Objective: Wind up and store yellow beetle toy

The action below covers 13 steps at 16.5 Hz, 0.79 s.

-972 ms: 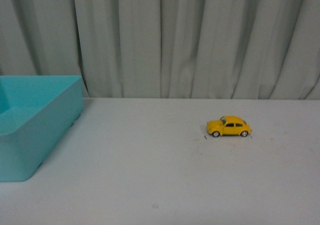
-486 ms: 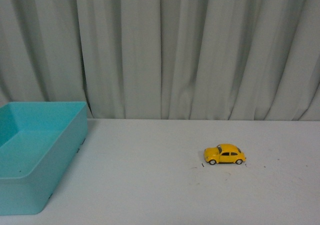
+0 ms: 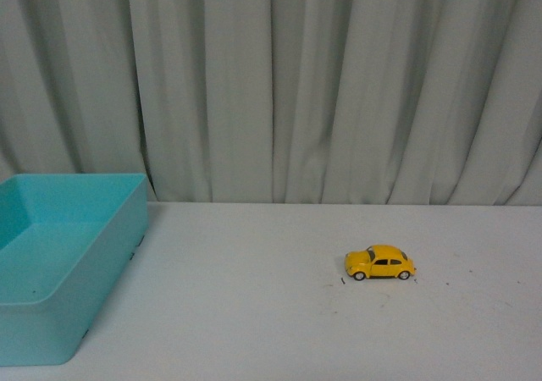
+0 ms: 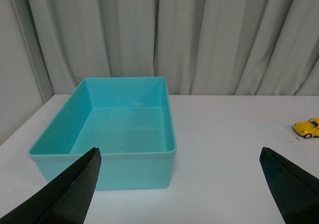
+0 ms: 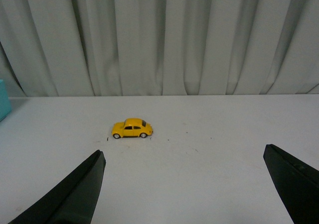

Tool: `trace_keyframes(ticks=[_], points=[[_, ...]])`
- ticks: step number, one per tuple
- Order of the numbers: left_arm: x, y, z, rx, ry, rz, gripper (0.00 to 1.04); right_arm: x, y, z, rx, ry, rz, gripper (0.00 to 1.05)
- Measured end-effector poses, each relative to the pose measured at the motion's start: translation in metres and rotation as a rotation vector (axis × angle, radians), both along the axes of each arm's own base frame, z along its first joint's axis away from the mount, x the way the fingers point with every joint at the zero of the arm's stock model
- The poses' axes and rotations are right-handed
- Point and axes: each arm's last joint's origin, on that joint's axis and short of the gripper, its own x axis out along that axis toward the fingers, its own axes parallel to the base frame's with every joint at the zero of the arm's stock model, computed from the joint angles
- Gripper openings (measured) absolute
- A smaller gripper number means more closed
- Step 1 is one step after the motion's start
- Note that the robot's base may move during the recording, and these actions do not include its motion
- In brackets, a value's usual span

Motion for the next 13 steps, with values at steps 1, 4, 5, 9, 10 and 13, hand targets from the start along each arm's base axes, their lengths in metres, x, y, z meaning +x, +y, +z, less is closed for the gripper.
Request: trace_keyframes(ticks=[1, 4, 5, 9, 10, 13], points=[[0.0, 0.0, 0.0, 0.0, 0.0, 0.0, 0.98, 0.0, 0.0, 0.0, 0.0, 0.0, 0.0, 0.98], [0.0, 0.0, 0.0, 0.0, 0.0, 0.0, 0.98, 0.0, 0.0, 0.0, 0.0, 0.0, 0.0, 0.98], [0.0, 0.0, 0.0, 0.0, 0.0, 0.0, 0.98, 0.0, 0.0, 0.0, 0.0, 0.0, 0.0, 0.98], [0.0, 0.0, 0.0, 0.0, 0.0, 0.0, 0.98, 0.0, 0.0, 0.0, 0.0, 0.0, 0.0, 0.98], [0.0, 0.0, 0.0, 0.0, 0.0, 0.0, 0.98, 0.0, 0.0, 0.0, 0.0, 0.0, 0.0, 0.98], [0.0, 0.0, 0.0, 0.0, 0.0, 0.0, 0.98, 0.0, 0.0, 0.0, 0.0, 0.0, 0.0, 0.98]])
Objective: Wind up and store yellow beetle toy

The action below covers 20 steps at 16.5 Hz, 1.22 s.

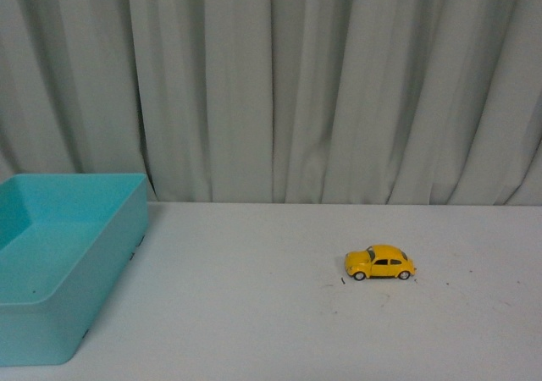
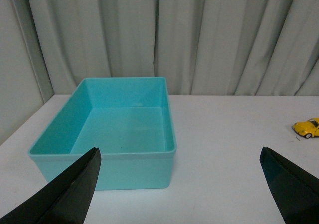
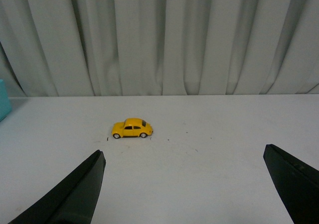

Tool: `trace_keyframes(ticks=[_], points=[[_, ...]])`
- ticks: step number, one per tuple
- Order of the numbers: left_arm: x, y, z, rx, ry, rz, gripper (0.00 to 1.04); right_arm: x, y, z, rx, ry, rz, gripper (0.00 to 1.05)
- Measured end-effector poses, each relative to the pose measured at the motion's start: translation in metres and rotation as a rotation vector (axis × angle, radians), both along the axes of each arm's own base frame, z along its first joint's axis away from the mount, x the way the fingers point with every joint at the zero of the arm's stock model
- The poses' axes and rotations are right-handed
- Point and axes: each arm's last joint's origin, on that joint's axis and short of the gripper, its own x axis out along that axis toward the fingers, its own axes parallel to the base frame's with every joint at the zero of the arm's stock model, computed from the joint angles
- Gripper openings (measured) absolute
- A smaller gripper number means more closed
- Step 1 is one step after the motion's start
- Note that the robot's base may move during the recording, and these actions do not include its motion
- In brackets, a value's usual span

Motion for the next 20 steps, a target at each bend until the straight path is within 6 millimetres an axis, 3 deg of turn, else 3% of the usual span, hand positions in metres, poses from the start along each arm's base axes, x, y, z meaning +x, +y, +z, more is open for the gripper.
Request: trace_keyframes(ticks=[20], points=[[0.0, 0.0, 0.0, 0.0, 0.0, 0.0, 0.98, 0.0, 0.0, 0.0, 0.0, 0.0, 0.0, 0.98]])
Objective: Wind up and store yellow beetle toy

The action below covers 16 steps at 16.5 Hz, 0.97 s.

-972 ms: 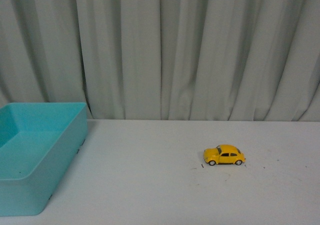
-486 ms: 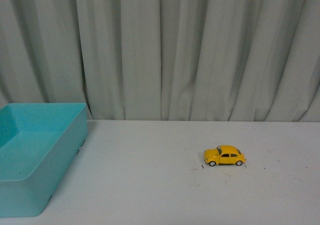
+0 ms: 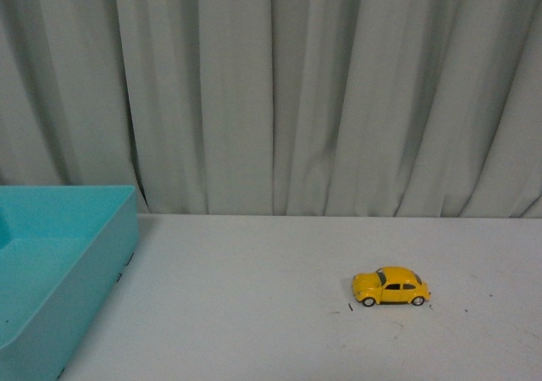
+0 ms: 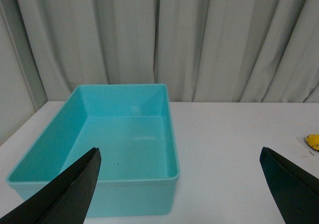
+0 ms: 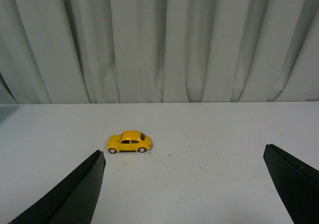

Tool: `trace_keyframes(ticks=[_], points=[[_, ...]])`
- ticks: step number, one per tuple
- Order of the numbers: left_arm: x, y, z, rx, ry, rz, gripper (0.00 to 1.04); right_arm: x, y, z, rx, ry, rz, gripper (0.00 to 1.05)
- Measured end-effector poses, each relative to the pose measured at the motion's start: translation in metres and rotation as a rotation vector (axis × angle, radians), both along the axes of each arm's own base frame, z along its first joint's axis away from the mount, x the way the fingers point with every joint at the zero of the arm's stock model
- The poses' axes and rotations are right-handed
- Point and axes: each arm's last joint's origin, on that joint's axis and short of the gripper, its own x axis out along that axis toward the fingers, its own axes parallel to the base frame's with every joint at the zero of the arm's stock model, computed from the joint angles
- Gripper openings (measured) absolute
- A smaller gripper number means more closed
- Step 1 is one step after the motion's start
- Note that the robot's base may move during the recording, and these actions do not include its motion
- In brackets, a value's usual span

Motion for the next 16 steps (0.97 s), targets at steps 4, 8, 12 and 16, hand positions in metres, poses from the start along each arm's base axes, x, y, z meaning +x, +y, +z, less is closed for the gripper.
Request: trace_keyframes(ticks=[4, 8, 12, 16], points=[[0.0, 0.0, 0.0, 0.0, 0.0, 0.0, 0.98, 0.0, 0.0, 0.0, 0.0, 0.0, 0.0, 0.98], [0.0, 0.0, 0.0, 0.0, 0.0, 0.0, 0.98, 0.0, 0.0, 0.0, 0.0, 0.0, 0.0, 0.98], [0.0, 0.0, 0.0, 0.0, 0.0, 0.0, 0.98, 0.0, 0.0, 0.0, 0.0, 0.0, 0.0, 0.98], [0.0, 0.0, 0.0, 0.0, 0.0, 0.0, 0.98, 0.0, 0.0, 0.0, 0.0, 0.0, 0.0, 0.98]])
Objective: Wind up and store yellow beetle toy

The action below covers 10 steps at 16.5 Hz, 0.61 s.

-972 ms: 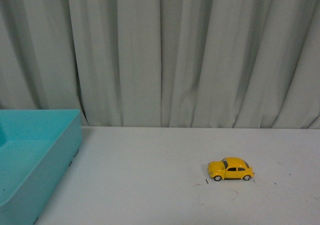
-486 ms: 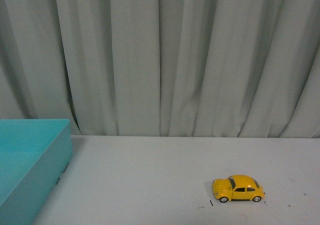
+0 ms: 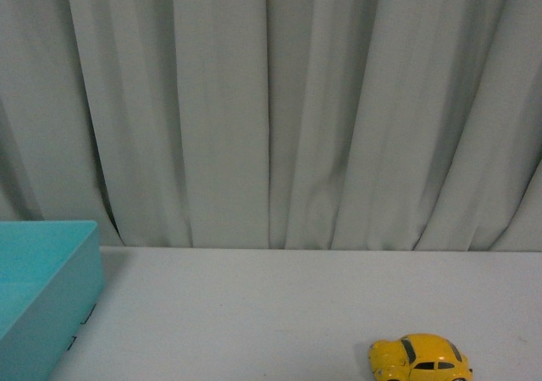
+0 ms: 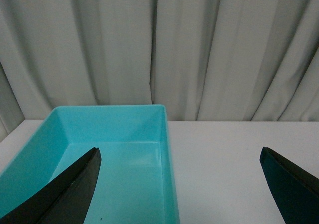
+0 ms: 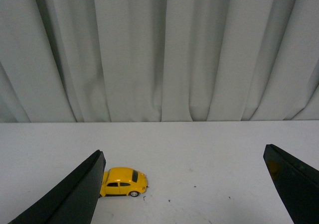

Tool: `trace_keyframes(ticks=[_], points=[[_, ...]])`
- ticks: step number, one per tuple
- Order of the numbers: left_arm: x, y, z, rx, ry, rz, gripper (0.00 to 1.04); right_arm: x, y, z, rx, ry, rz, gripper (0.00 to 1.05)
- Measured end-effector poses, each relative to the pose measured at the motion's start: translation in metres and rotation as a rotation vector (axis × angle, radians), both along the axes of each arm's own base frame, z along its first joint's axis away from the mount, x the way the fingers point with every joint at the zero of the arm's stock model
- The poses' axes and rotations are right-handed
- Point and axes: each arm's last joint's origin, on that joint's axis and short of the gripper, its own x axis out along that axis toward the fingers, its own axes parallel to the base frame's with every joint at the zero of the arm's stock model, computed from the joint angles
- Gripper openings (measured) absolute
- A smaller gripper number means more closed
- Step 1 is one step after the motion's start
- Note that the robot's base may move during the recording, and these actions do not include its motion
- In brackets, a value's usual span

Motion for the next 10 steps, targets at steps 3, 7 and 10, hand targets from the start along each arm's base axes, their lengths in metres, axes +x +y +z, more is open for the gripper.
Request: trace_keyframes(ticks=[3, 7, 10], points=[[0.0, 0.0, 0.0, 0.0, 0.0, 0.0, 0.98, 0.0, 0.0, 0.0, 0.0, 0.0, 0.0, 0.98], [0.0, 0.0, -0.0001, 0.0, 0.001, 0.0, 0.98, 0.0, 0.0, 0.0, 0.0, 0.0, 0.0, 0.98], [0.0, 0.0, -0.0001, 0.0, 0.001, 0.0, 0.98, 0.0, 0.0, 0.0, 0.0, 0.0, 0.0, 0.98]])
